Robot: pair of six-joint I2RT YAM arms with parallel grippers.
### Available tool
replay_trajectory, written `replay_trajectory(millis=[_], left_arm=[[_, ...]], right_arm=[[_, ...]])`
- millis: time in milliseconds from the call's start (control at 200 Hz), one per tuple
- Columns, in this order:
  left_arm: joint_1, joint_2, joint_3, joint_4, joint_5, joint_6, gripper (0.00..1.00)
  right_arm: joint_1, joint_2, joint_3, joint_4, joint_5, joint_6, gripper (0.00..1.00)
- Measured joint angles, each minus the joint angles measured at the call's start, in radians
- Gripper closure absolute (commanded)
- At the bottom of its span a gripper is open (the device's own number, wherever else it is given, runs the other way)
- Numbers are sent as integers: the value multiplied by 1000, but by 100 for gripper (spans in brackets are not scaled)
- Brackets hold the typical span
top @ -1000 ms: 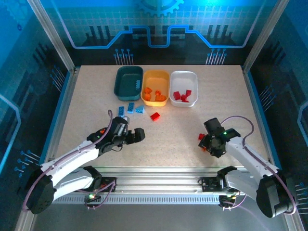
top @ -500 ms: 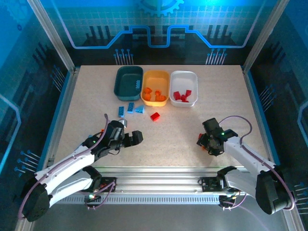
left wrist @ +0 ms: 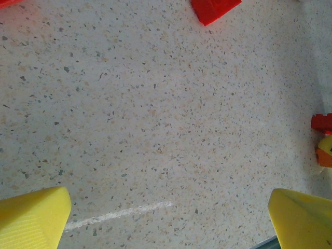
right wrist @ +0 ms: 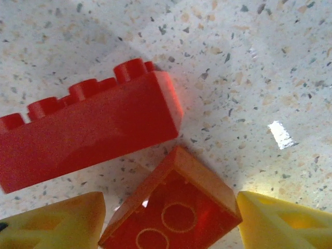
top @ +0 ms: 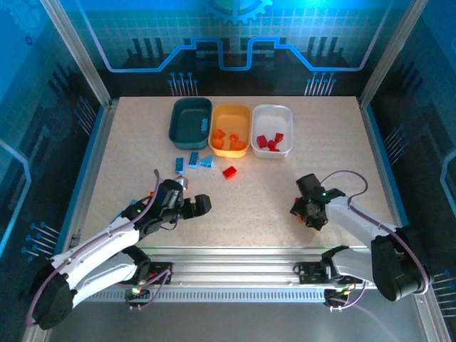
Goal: Sort the legos into containers by color
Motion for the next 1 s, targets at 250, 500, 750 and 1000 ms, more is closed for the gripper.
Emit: replay_trajectory(millis=[250,500,750,1000], left_arm=[[0,0,0,-11,0,8,1],[0,0,0,-26,0,10,1],[0,-10,2,-45,0,10,1],[0,-14,3,-48,0,14,1]], right_arm=[[0,21,14,-25,26,-19,56],[1,-14,25,-42,48,-28,66],[50,-104,46,-121,76,-29,70],[113,-271,98,-218,98,-20,73]])
